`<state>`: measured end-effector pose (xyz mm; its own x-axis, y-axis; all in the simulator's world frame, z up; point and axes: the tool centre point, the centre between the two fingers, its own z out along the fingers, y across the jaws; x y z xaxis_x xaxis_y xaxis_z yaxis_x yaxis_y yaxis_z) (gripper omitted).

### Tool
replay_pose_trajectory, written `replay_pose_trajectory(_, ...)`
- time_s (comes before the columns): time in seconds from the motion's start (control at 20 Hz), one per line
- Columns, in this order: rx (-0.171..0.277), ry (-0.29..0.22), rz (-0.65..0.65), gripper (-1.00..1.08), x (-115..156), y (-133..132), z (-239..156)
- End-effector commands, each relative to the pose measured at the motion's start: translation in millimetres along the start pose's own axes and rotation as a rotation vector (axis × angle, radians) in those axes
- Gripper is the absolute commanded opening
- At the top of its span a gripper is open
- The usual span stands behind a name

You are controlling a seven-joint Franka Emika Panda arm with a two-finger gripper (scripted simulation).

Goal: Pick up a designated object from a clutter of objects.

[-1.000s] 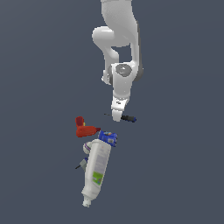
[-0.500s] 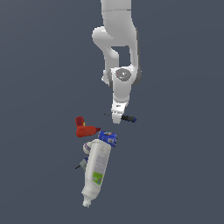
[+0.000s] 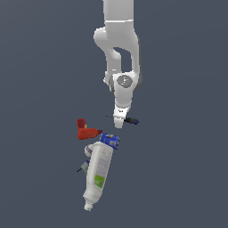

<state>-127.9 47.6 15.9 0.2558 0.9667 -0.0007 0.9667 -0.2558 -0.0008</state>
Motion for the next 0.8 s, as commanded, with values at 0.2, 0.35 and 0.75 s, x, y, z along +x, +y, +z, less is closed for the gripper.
replay_pose_trajectory(0.2,-0.001,0.0,0.0,-1.0,0.4,0.7,0.6)
replay_pose_trajectory(0.35,-0.001,0.0,0.0,-1.0,0.4,0.7,0.6)
replay_pose_trajectory(0.75,-0.001,0.0,0.0,-1.0,-0.9,1.0,-1.1)
